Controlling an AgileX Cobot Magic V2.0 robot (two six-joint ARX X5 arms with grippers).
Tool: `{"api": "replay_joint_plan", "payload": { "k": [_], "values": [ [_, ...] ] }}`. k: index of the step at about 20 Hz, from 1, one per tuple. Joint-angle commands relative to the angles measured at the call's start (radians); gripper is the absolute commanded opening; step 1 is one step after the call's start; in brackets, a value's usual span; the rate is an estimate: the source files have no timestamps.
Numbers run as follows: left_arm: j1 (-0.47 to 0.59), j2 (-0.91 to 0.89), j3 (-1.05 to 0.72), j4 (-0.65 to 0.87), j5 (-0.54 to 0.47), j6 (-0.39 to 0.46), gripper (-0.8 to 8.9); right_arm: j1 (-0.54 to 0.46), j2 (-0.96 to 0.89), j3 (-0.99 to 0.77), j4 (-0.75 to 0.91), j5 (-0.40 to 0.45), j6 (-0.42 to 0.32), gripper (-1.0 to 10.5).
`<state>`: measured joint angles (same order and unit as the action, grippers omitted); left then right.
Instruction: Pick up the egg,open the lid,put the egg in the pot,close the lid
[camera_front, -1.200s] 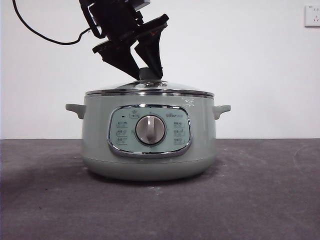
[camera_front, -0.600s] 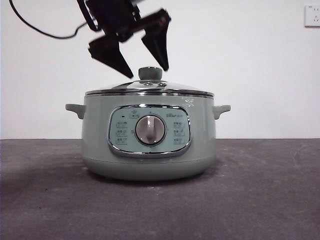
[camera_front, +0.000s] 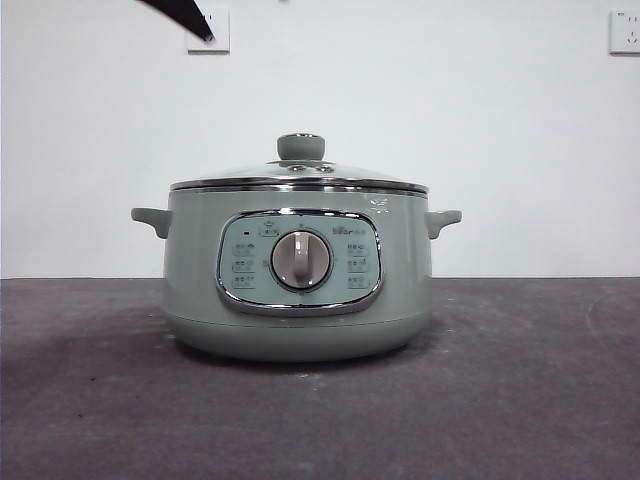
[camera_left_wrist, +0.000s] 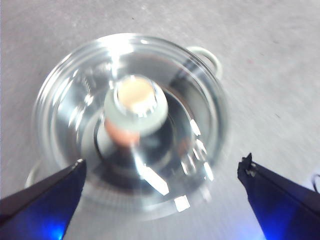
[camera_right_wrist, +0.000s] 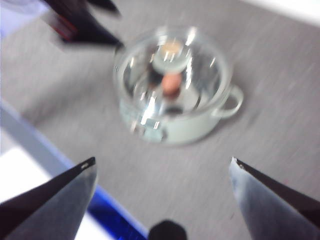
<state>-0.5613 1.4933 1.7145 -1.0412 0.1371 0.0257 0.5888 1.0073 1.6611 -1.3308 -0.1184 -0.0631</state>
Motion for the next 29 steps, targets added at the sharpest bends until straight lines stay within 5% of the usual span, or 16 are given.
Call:
{"api": "replay_joint_plan", "payload": {
  "k": [1,3,5,6,24,26,29],
  "values": [
    [-0.003,-0.08,0.01,-0.094,0.01,0.001,5.61,0.002,0.029,-0.003,-0.035,-0.038,0.008,4.4],
    [-0.002,-0.144,0.01,-0.159,0.06,0.001,4.86,0.002,0.048,-0.003,-0.039,-0.068,0.009,4.0],
    [-0.002,-0.197,0.01,-0.205,0.108,0.003,0.83,0.002,0.062,-0.003,-0.039,-0.094,0.002,0.5],
    [-0.002,-0.22,0.01,-0.221,0.11,0.004,0.02,0.002,0.068,-0.003,-0.039,-0.093,-0.002,0.0],
    [0.007,-0.271,0.01,-0.237,0.074,0.048,-0.03,0.002,0.08,-0.003,-0.036,-0.085,0.02,0.0],
    [0.064,-0.308,0.006,-0.141,0.0,0.064,-0.03,0.002,0.08,-0.003,-0.036,-0.085,0.02,0.0],
    [0.195,-0.423,-0.06,0.13,0.033,0.103,-0.03,0.002,0.078,-0.003,-0.036,-0.085,0.02,0.0]
  ]
}}
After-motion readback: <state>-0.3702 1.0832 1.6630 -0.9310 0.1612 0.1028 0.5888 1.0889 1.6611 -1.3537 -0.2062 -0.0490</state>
